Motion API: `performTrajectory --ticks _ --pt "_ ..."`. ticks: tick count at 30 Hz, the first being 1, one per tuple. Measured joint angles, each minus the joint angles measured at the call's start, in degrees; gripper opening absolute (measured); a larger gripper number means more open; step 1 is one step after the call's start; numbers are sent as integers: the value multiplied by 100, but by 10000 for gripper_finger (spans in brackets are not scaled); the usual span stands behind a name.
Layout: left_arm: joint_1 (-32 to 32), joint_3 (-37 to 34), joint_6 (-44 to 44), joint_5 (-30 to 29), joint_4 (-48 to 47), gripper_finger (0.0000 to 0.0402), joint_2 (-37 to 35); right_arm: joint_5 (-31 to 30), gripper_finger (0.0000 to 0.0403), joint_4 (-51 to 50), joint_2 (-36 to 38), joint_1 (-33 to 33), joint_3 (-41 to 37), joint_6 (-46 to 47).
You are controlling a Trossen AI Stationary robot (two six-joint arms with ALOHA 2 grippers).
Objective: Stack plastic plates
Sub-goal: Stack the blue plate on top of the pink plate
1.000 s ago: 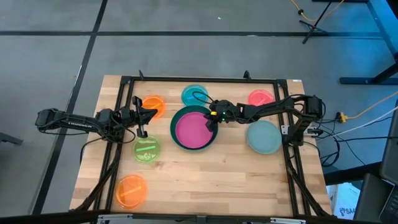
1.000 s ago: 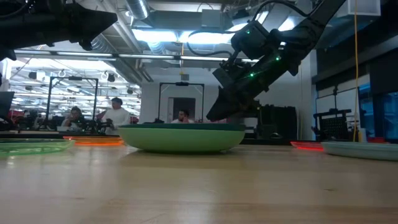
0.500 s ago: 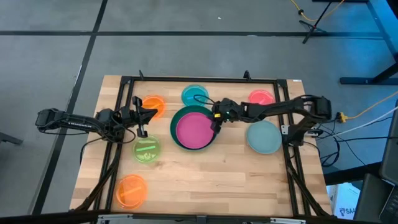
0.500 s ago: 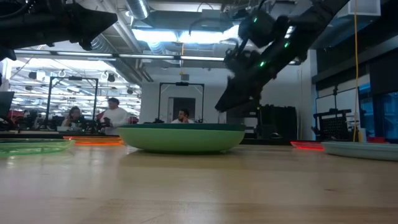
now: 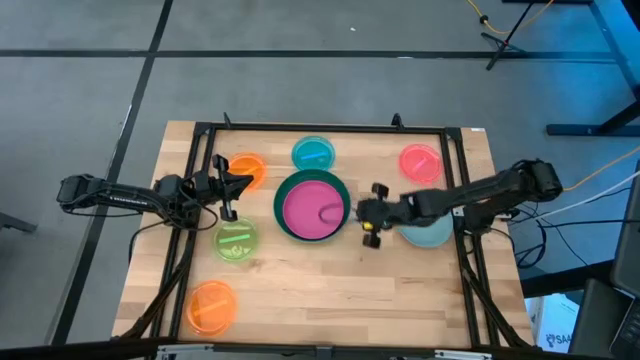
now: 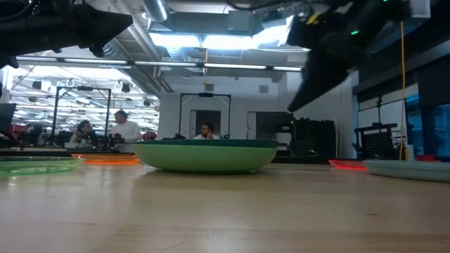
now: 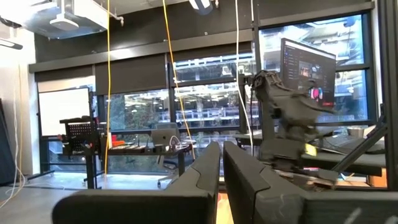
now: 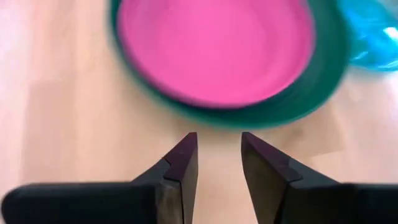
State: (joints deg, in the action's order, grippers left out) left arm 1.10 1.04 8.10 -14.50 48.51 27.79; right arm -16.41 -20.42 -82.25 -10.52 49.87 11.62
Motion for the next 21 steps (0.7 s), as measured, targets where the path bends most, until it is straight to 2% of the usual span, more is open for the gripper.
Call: performTrajectory --ticks 11,21 --pt "0 0 2 -1 -2 14 0 -166 112 -1283 -18 -1352 -2 922" --pt "-2 0 0 -2 -2 14 0 -413 112 -2173 -18 -1926 -2 1913"
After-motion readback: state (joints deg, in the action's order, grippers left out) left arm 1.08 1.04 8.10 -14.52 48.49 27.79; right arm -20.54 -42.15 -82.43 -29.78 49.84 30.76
